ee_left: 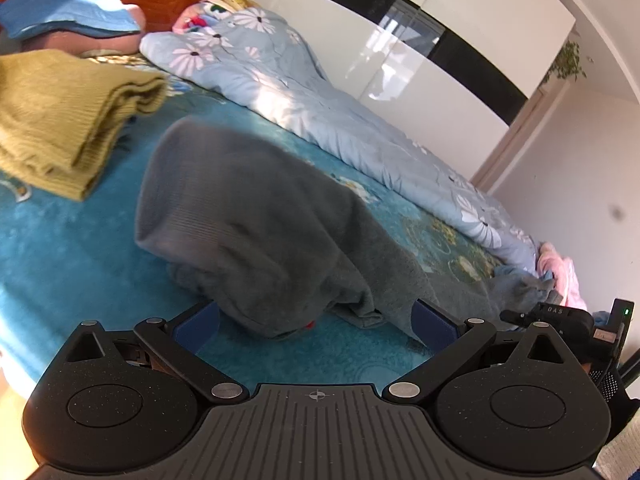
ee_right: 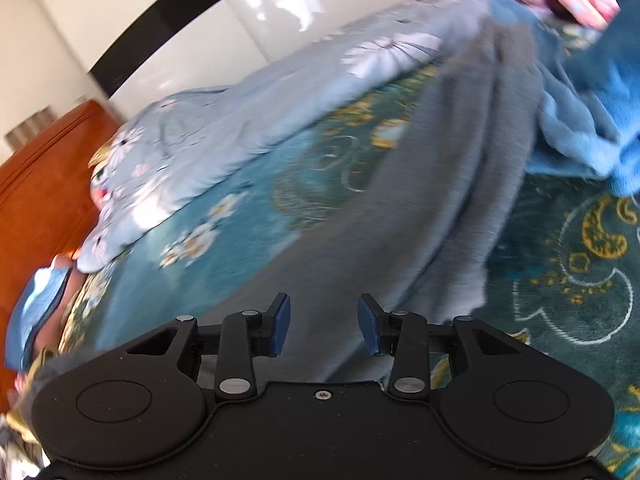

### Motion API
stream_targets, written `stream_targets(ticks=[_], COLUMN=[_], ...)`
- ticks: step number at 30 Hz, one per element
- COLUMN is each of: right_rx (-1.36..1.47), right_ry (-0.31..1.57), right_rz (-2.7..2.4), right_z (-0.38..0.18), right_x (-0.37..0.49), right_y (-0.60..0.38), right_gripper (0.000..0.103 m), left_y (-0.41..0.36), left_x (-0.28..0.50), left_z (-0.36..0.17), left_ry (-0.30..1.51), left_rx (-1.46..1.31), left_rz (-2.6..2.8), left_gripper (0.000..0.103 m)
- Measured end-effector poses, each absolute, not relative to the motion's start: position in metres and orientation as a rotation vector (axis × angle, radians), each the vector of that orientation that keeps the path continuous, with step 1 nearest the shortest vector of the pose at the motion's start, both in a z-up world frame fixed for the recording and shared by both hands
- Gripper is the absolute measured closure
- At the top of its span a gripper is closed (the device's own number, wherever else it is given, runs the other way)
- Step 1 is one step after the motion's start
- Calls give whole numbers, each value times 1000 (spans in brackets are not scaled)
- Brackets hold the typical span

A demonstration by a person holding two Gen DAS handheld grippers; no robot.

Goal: Fold clothes
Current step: 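Lift the grey garment with the right tool and drop it onto the blanket, then grasp the grey garment edge again with the right tool and lift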

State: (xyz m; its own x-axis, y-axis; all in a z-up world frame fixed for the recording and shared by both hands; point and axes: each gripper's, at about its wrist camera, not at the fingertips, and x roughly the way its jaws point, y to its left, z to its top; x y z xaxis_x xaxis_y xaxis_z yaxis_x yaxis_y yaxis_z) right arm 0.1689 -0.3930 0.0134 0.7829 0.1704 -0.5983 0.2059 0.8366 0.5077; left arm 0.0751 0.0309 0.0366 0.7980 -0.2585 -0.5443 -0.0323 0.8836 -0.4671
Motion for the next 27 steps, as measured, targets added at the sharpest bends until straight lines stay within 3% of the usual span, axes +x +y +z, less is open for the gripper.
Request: stream_targets(ticks=[5,6,7,8,14,18,21,23,25,27], right_rx=[631,645,659,670,716,628,555,583,615,650], right_ry=[716,713,711,702,500,524,603,653,697,730], right_rz=[-44,-40,-36,-31,88,77,13,-17,-46,-48], right_z=[-7,-9,-11,-12,30,53,39,22,4,-13], right_x=[190,192,193,194,184,178,176,174,172,173], right_y=[-400,-400,-401,-402,-409,-409,-403,-404,-404,-404], right_gripper=[64,68,89,100,100,95,93,86,71,69], left_y=[27,27,26,27,35,37,38,40,44,47], left_x=[86,86,85,83,74,65,58,55,54,53], left_z=[32,31,30,29,32,38,41,42,41,39], left_ry=[661,667,674,680,685,661,652,651,655,660], left_rx=[-486,-484,-481,-478,-497,-519,-513,-513,-518,-527], left_rz=[-97,-92,-88,-82,-62,-72,-81,-81,-72,-60], left_gripper=[0,0,0,0,0,0,0,0,0,0])
